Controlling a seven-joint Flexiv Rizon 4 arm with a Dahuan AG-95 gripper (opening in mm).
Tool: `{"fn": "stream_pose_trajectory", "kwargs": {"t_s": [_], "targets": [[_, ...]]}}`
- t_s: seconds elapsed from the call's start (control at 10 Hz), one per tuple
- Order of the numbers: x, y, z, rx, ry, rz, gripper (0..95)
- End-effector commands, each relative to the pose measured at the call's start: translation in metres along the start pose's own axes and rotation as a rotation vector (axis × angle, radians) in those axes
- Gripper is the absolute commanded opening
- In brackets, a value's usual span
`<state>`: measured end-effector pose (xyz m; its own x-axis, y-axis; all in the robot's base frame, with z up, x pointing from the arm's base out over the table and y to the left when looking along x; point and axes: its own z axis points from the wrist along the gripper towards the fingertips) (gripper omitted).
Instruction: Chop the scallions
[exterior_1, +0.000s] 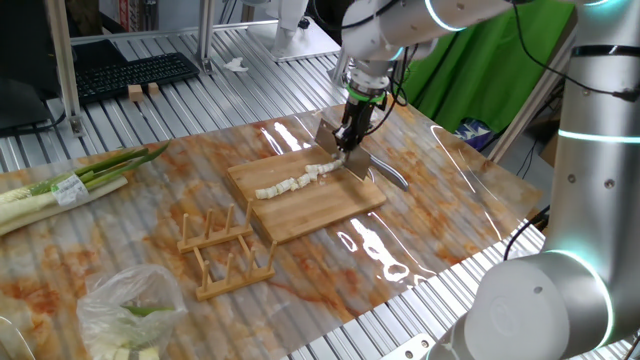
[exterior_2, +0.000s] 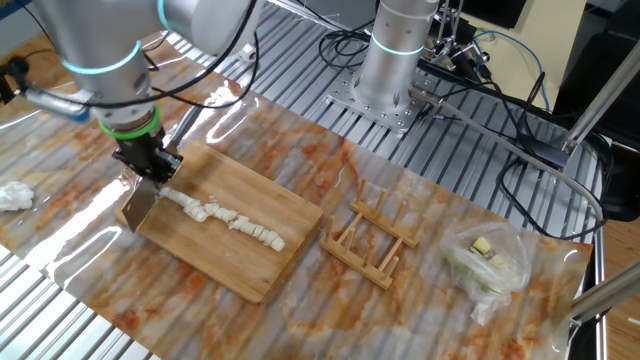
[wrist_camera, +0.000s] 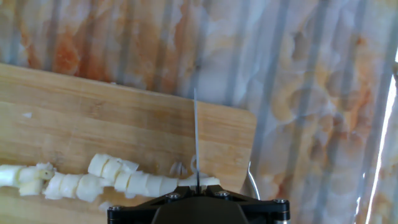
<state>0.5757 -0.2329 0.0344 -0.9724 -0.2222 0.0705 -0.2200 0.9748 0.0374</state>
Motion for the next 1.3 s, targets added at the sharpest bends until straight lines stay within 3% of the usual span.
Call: {"fn": "stream_pose_trajectory", "kwargs": {"t_s": [0.1,0.3,1.1,1.3], "targets": [[0.009,0.001,-0.014,-0.007,0.029,0.005,0.0],[0.012,0.002,-0.023,0.017,0.035,0.006,0.0],[0.014,0.003,-0.037,0.03,0.034,0.011,0.0],[0.015,0.009,-0.045,0.033,0.037,0.022,0.0]]}}
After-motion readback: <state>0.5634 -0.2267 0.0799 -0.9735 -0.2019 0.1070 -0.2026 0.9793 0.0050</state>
